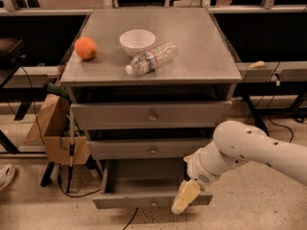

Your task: Close bottom drawer

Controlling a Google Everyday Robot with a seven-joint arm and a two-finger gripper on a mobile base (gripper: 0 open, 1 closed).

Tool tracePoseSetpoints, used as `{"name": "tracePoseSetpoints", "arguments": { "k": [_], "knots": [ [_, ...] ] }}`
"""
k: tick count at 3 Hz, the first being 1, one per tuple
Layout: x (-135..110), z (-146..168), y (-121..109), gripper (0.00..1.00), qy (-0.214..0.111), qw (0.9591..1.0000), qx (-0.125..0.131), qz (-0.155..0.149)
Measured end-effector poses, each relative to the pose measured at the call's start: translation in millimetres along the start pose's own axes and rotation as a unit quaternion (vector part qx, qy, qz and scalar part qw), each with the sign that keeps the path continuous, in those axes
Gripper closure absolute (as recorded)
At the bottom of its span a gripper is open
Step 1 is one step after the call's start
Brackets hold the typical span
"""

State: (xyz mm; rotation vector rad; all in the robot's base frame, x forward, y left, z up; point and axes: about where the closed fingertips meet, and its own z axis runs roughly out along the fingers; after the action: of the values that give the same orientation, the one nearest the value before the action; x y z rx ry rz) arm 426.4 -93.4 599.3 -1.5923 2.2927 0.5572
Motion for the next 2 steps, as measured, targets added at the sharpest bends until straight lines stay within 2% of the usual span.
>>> {"name": "tracePoseSetpoints", "arguments": {
  "k": [1, 2],
  "knots": [
    [2.5, 3.1, -2.2, 0.00, -0.001, 1.0000, -0.001, 0.002],
    [23.6, 29.5, -20.8, 0.00, -0.008, 0.9996, -0.012, 0.023]
  ]
}}
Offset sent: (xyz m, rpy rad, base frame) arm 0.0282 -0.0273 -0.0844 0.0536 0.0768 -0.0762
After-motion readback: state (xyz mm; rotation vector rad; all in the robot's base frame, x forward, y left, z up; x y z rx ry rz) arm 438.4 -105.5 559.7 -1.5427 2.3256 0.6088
